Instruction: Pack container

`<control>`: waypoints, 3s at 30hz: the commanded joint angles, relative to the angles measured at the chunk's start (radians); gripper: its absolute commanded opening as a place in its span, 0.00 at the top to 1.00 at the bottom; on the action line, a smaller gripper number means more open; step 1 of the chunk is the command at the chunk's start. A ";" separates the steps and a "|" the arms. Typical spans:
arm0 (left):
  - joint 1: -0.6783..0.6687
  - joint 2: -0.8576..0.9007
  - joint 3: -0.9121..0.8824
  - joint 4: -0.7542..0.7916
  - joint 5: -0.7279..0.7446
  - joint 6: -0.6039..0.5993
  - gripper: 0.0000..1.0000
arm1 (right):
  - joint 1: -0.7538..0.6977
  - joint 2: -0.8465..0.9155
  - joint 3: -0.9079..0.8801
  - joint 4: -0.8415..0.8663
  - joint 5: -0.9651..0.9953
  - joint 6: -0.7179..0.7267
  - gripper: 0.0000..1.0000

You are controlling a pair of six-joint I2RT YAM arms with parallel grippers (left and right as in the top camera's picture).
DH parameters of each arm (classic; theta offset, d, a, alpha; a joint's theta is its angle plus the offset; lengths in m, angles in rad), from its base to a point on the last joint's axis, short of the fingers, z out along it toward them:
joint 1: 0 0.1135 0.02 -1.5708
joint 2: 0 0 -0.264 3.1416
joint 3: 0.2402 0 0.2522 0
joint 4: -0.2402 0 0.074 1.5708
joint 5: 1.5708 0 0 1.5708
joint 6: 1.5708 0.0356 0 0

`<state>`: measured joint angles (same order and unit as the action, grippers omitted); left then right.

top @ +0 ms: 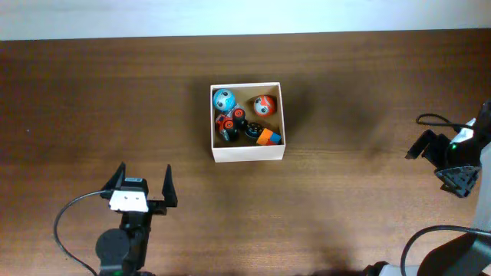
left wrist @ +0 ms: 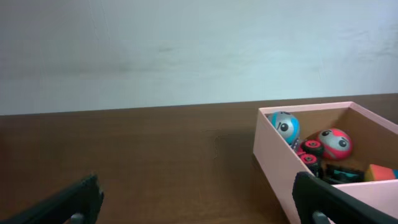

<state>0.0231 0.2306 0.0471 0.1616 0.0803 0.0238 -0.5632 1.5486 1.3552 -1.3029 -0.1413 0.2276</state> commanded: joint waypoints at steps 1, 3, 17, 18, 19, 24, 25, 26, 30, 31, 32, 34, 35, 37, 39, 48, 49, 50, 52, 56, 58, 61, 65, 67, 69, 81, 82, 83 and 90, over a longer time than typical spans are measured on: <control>0.006 -0.034 -0.019 0.003 -0.025 0.015 0.01 | -0.007 0.003 0.001 0.002 -0.006 -0.010 0.01; 0.006 -0.062 -0.027 0.003 -0.025 0.015 0.01 | -0.007 0.003 0.001 0.002 -0.006 -0.010 0.01; 0.006 -0.225 -0.039 -0.243 -0.058 0.015 0.01 | -0.007 0.003 0.001 0.002 -0.006 -0.010 0.01; 0.006 -0.226 -0.039 -0.243 -0.058 0.015 0.01 | -0.007 0.003 0.001 0.002 -0.006 -0.010 0.01; 0.006 -0.226 -0.039 -0.243 -0.058 0.015 0.01 | -0.007 0.003 0.001 0.002 -0.006 -0.010 0.01; 0.006 -0.225 -0.039 -0.242 -0.058 0.015 0.01 | -0.007 0.003 0.001 0.002 -0.006 -0.010 0.01; 0.006 -0.225 -0.038 -0.242 -0.058 0.015 0.01 | -0.007 0.003 0.000 0.002 -0.006 -0.010 0.01; 0.006 -0.225 -0.038 -0.242 -0.058 0.015 0.01 | -0.007 0.003 0.001 0.002 -0.006 -0.010 0.01; 0.006 -0.225 -0.038 -0.242 -0.058 0.015 0.01 | -0.007 0.003 0.001 0.002 -0.006 -0.010 0.01; 0.006 -0.225 -0.038 -0.242 -0.058 0.015 0.01 | -0.007 0.003 0.001 0.002 -0.006 -0.010 0.01; 0.006 -0.225 -0.038 -0.242 -0.058 0.015 0.01 | -0.007 0.003 0.001 0.002 -0.006 -0.010 0.01; 0.006 -0.225 -0.038 -0.242 -0.058 0.015 0.01 | -0.007 0.003 0.001 0.002 -0.006 -0.010 0.01; 0.006 -0.225 -0.038 -0.242 -0.058 0.015 0.01 | -0.007 0.003 0.001 0.002 -0.006 -0.010 0.01; 0.006 -0.225 -0.038 -0.242 -0.058 0.015 0.01 | -0.007 0.003 0.001 0.002 -0.006 -0.010 0.01; 0.006 -0.225 -0.038 -0.242 -0.058 0.015 0.01 | -0.007 0.003 0.001 0.002 -0.006 -0.010 0.01; 0.006 -0.225 -0.038 -0.242 -0.058 0.015 0.01 | -0.007 0.003 0.001 0.002 -0.006 -0.010 0.01; 0.006 -0.225 -0.038 -0.242 -0.058 0.015 0.01 | -0.007 0.003 0.001 0.002 -0.006 -0.010 0.01; 0.006 -0.225 -0.038 -0.242 -0.058 0.015 0.01 | -0.007 0.003 0.001 0.002 -0.006 -0.010 0.01; 0.006 -0.225 -0.038 -0.242 -0.058 0.015 0.01 | -0.007 0.003 0.001 0.002 -0.006 -0.010 0.01; 0.006 -0.225 -0.038 -0.242 -0.058 0.015 0.01 | -0.007 0.003 0.001 0.002 -0.006 -0.010 0.01; 0.006 -0.225 -0.038 -0.242 -0.058 0.015 0.01 | -0.007 0.003 0.001 0.002 -0.006 -0.010 0.01; 0.006 -0.225 -0.038 -0.242 -0.058 0.015 0.01 | -0.005 0.004 0.000 0.002 -0.006 -0.010 0.01; 0.006 -0.225 -0.038 -0.242 -0.058 0.015 0.01 | -0.006 0.006 0.000 0.002 -0.006 -0.010 0.01; 0.006 -0.225 -0.038 -0.242 -0.058 0.015 0.01 | -0.006 0.008 0.000 0.003 -0.005 -0.010 0.01; 0.006 -0.225 -0.038 -0.242 -0.058 0.015 0.01 | -0.005 0.015 0.000 0.003 -0.005 -0.010 0.01; 0.006 -0.225 -0.038 -0.242 -0.058 0.015 0.01 | 0.146 -0.201 -0.171 0.308 -0.006 -0.011 0.01; 0.006 -0.225 -0.038 -0.242 -0.058 0.015 0.01 | 0.183 -0.245 -0.202 0.364 -0.006 -0.011 0.01; 0.006 -0.225 -0.038 -0.242 -0.058 0.015 0.01 | 0.221 -0.288 -0.230 0.414 -0.006 -0.010 0.01; 0.006 -0.225 -0.038 -0.242 -0.058 0.015 0.01 | 0.485 -0.613 -0.423 0.708 0.002 -0.011 0.01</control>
<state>0.0231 0.0147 0.0128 -0.0757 0.0269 0.0242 -0.1650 1.0637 1.0096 -0.6468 -0.1452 0.2272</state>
